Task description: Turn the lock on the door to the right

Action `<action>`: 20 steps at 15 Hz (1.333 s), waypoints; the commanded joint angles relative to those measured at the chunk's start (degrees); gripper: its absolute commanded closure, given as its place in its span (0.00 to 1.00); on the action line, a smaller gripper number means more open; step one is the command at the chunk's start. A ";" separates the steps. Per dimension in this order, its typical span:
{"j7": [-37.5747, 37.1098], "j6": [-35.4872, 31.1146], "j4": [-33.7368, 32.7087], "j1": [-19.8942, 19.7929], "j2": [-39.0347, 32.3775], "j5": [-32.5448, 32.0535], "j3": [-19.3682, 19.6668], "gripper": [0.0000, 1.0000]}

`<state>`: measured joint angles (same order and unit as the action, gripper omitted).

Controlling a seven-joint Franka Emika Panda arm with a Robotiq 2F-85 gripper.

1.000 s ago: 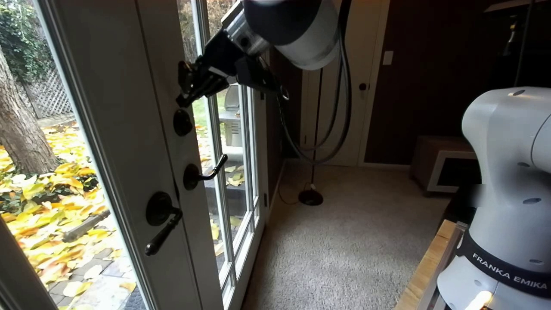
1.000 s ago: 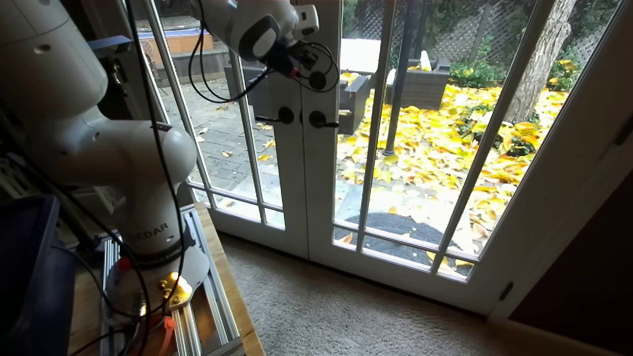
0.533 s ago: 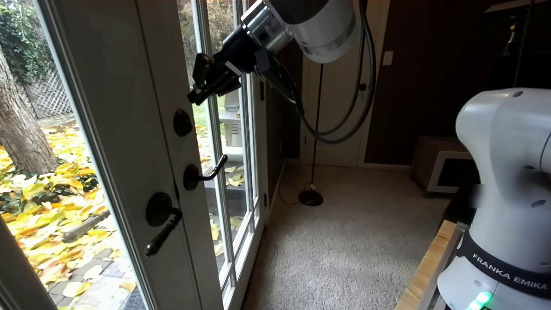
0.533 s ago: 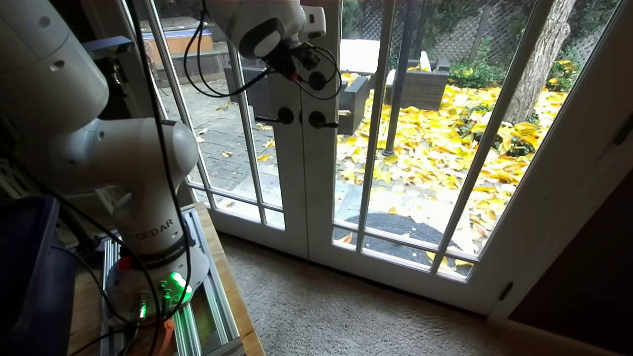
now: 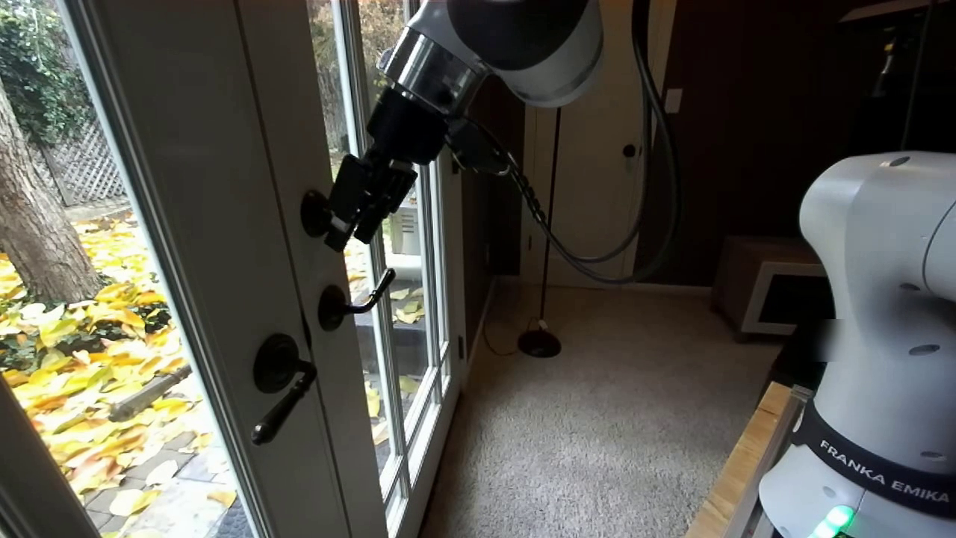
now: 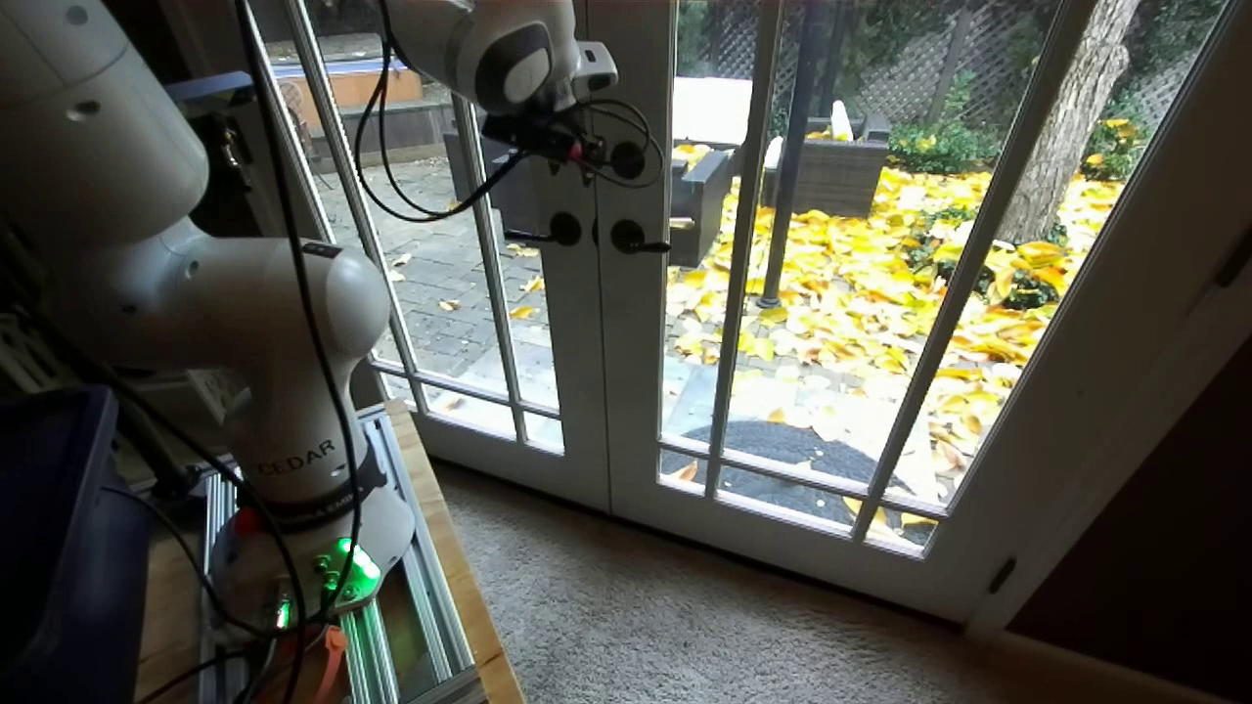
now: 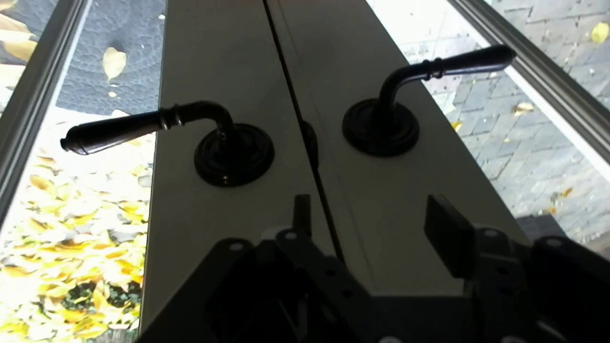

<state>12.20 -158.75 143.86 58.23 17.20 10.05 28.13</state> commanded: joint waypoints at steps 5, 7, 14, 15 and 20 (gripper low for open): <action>-1.98 15.20 -8.29 -29.24 -3.68 -18.22 -27.68 0.00; -2.80 16.56 -9.80 -35.60 -3.87 -24.14 -33.23 0.00; -5.38 12.55 -11.37 -43.58 -6.11 -26.08 -39.44 0.17; -5.65 11.58 -11.47 -43.92 -6.50 -25.90 -39.63 0.26; -7.36 5.88 -11.40 -44.16 -8.72 -23.65 -39.90 0.47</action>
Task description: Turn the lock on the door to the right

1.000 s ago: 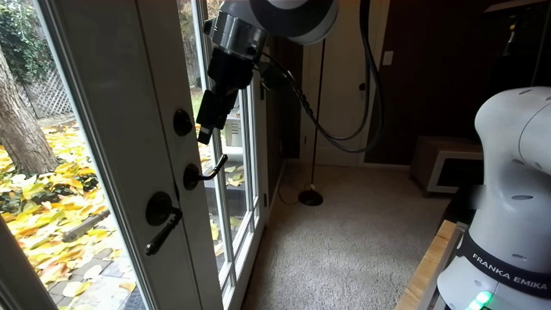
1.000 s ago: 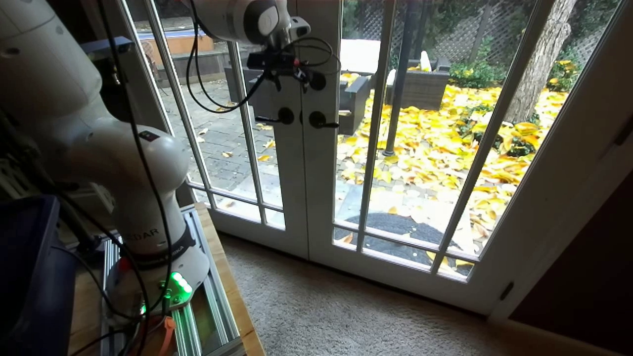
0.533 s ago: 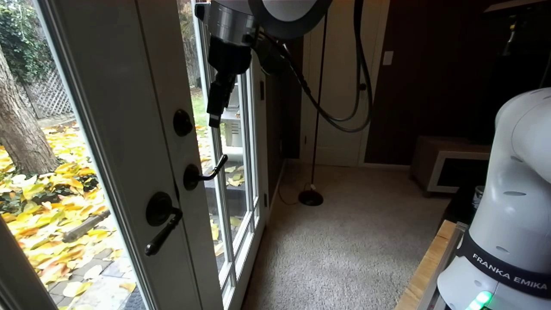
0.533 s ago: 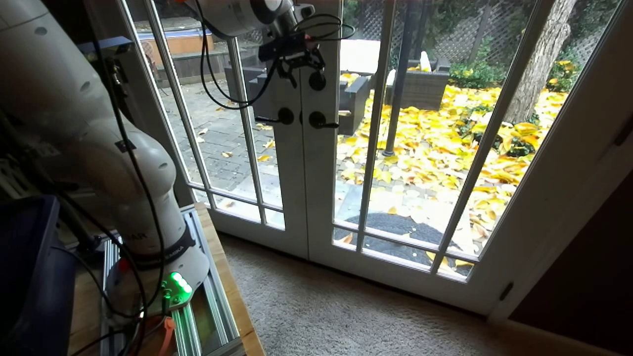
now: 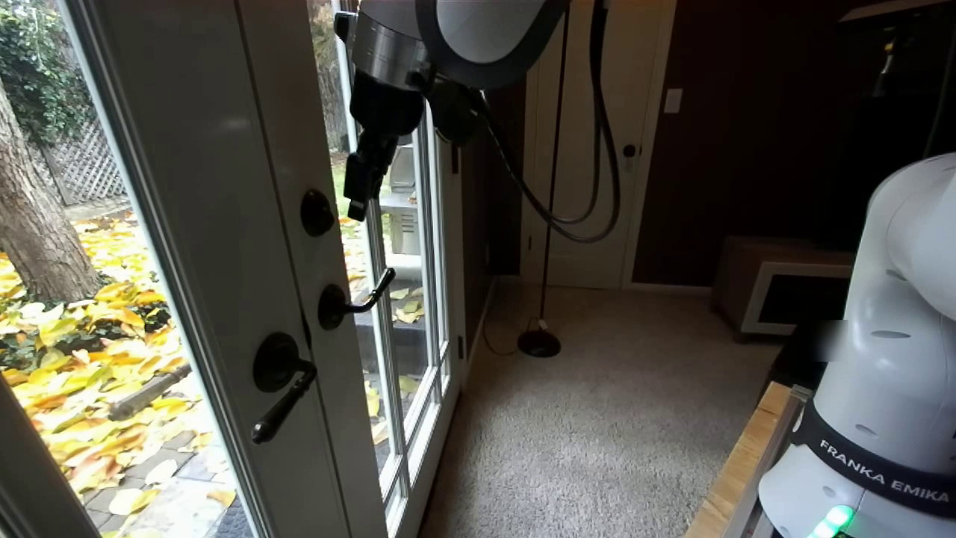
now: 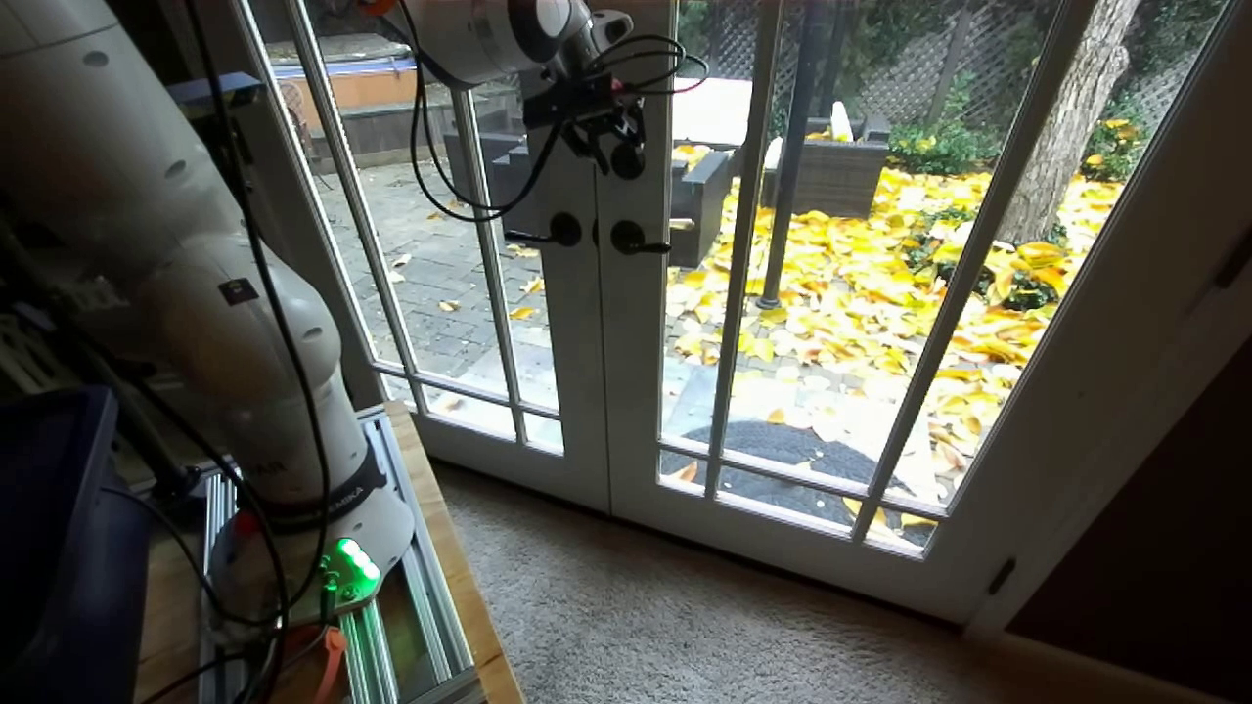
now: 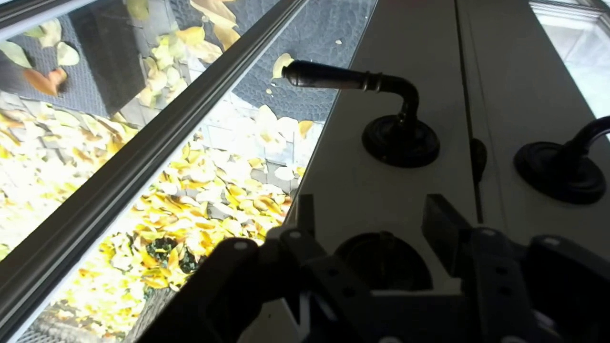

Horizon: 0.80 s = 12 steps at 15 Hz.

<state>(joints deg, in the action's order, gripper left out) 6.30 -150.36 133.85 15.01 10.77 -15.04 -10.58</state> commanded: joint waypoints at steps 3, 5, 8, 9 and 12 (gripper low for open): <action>-1.85 -4.93 -1.56 -0.60 -3.60 2.94 -1.26 0.55; -2.17 -5.86 -1.67 -0.51 -4.19 3.81 -1.40 0.61; -2.21 -7.12 -1.75 -0.53 -4.65 5.11 -1.58 0.62; -2.30 -7.63 -1.68 -0.58 -4.74 5.32 -1.57 0.65; -2.04 -9.23 -1.45 -0.54 -5.24 6.88 -1.38 0.77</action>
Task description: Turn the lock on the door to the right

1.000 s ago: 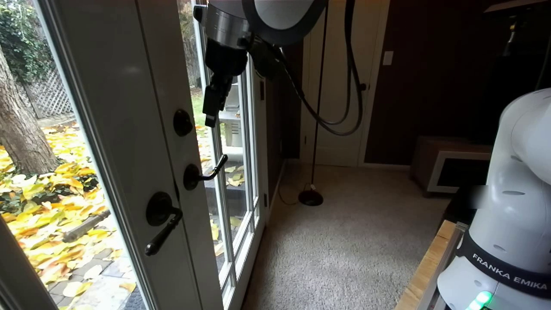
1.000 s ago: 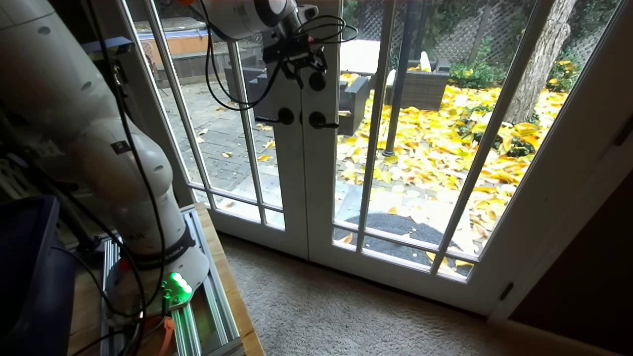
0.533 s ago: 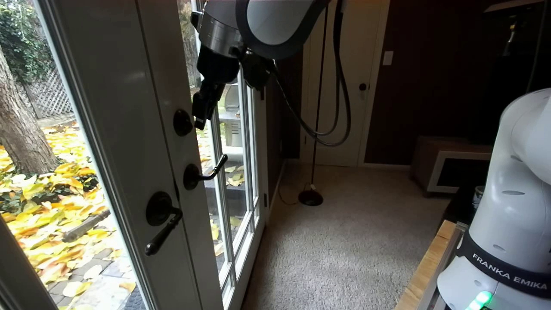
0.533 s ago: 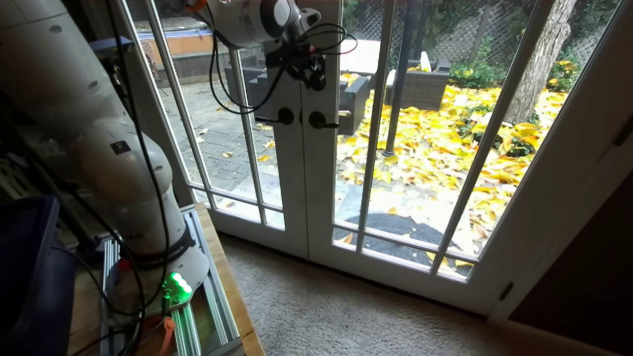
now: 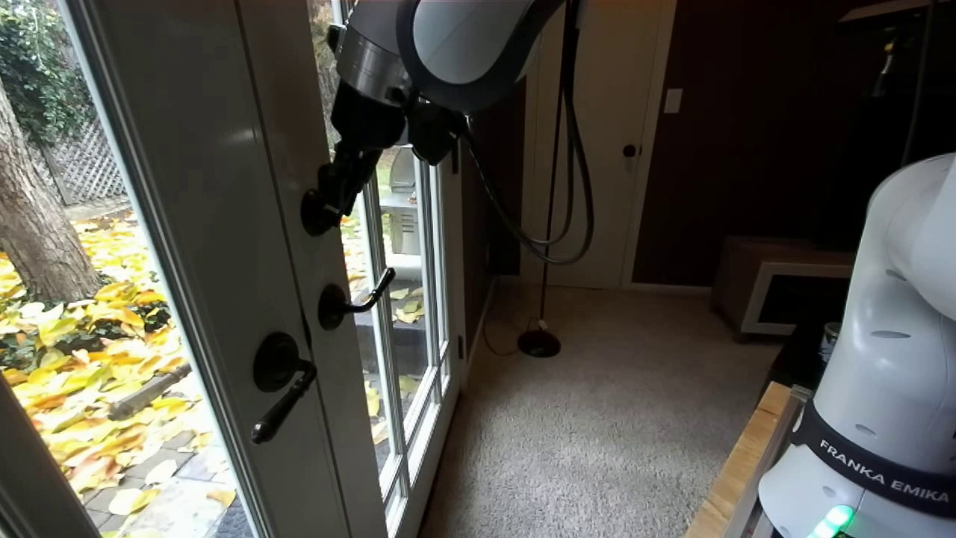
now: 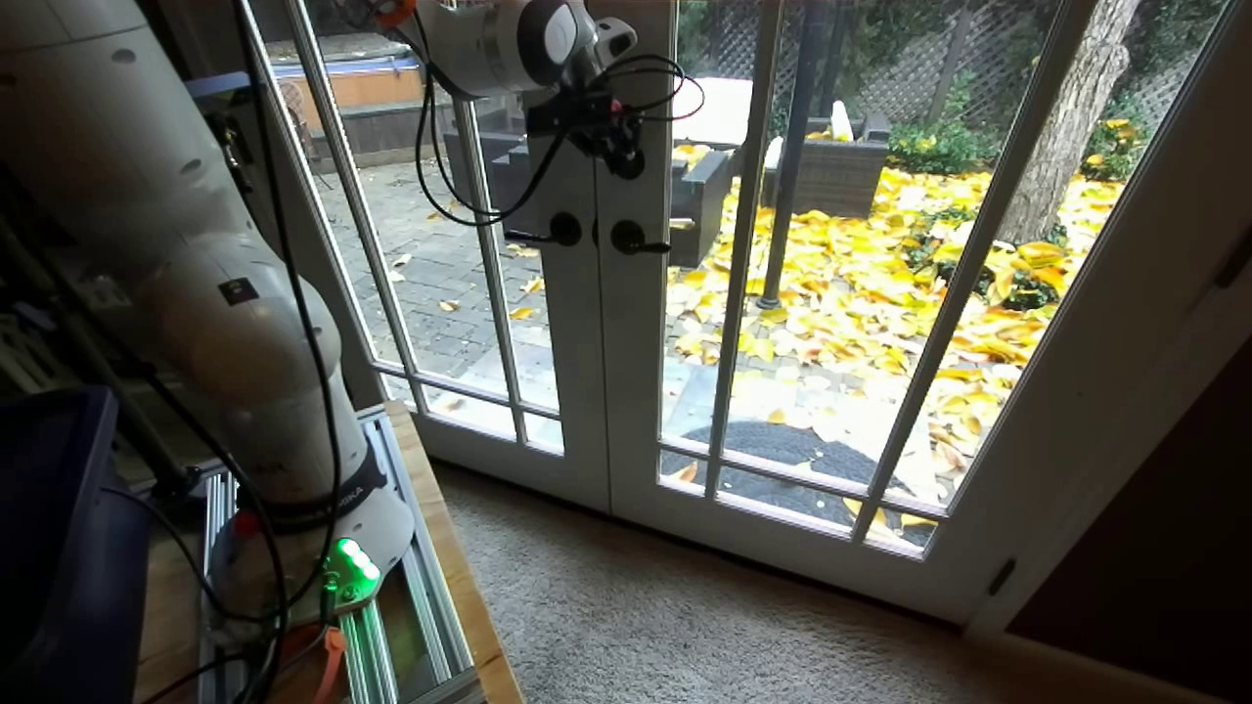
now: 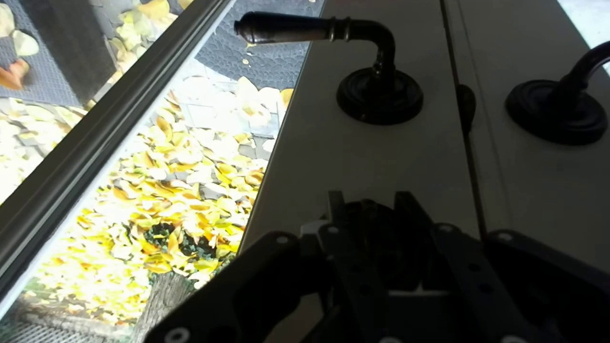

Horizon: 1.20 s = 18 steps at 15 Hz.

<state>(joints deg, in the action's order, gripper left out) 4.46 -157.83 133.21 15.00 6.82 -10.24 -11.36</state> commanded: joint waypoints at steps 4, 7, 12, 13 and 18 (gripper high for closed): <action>0.28 -3.68 -0.63 -0.58 -2.01 3.47 -0.48 1.00; 1.14 -4.37 -0.47 -0.58 -2.44 3.90 -0.31 0.97; 8.65 -11.14 0.90 3.58 -3.01 18.77 2.42 0.98; 10.38 -11.89 1.25 5.59 -2.77 22.80 4.01 0.98; 21.20 -10.47 2.18 19.13 1.31 44.45 16.12 0.98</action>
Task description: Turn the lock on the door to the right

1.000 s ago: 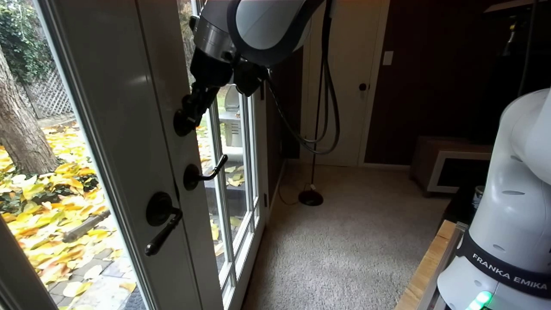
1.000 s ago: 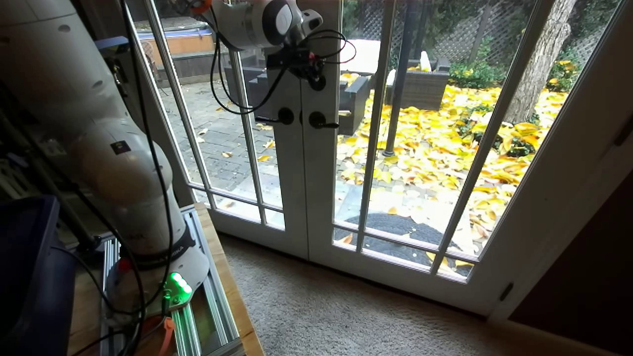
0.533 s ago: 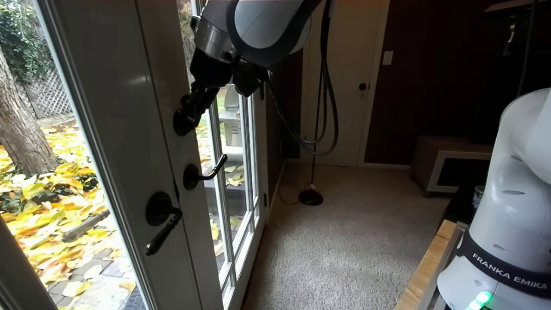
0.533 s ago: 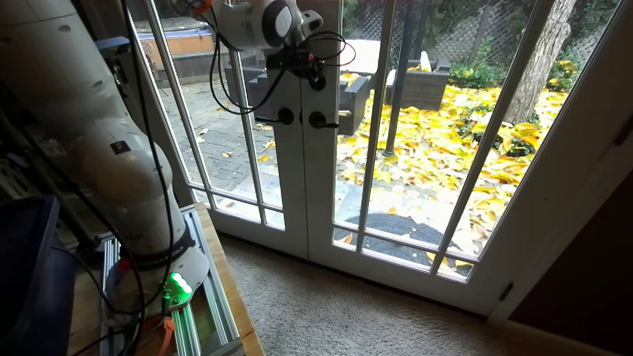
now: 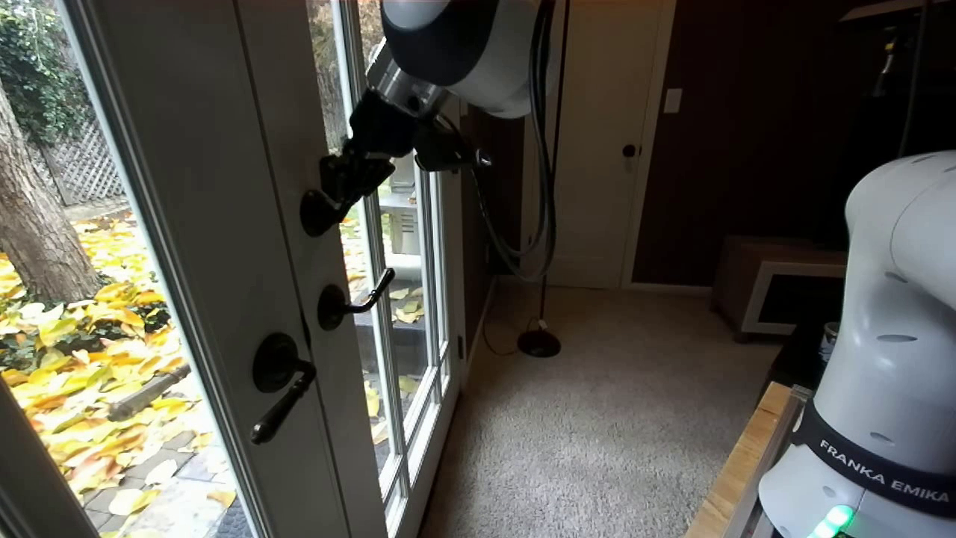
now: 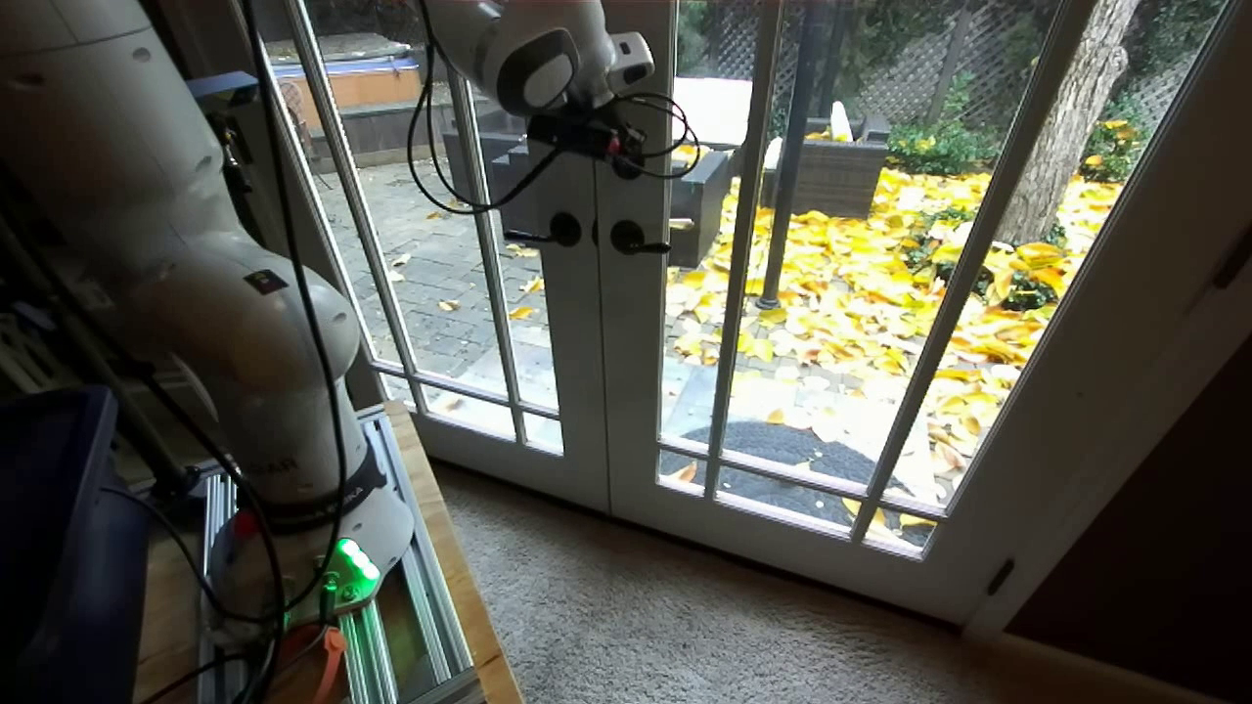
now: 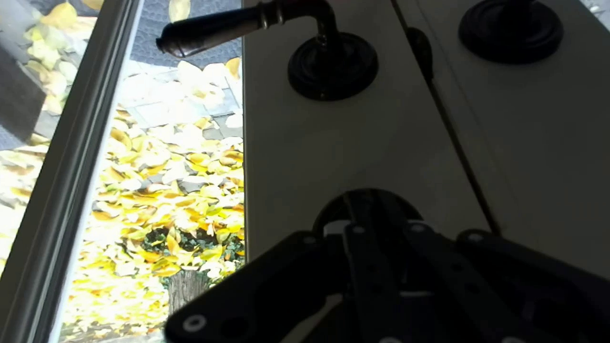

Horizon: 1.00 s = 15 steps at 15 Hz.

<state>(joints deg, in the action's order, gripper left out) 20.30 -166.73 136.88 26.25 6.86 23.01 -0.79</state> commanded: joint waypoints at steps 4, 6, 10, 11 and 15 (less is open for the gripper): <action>15.82 0.25 -1.50 14.47 3.28 27.87 12.79 0.98; 21.77 0.96 -1.77 16.61 3.61 36.30 15.38 0.98; 33.96 2.29 -2.15 18.61 3.79 53.09 18.80 0.98; 37.11 2.92 -2.28 18.69 3.72 57.33 19.34 0.98; 50.29 7.20 -2.31 17.60 3.22 74.28 20.72 0.98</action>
<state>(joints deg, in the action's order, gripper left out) 61.90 -162.98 135.44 44.19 7.26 86.19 18.13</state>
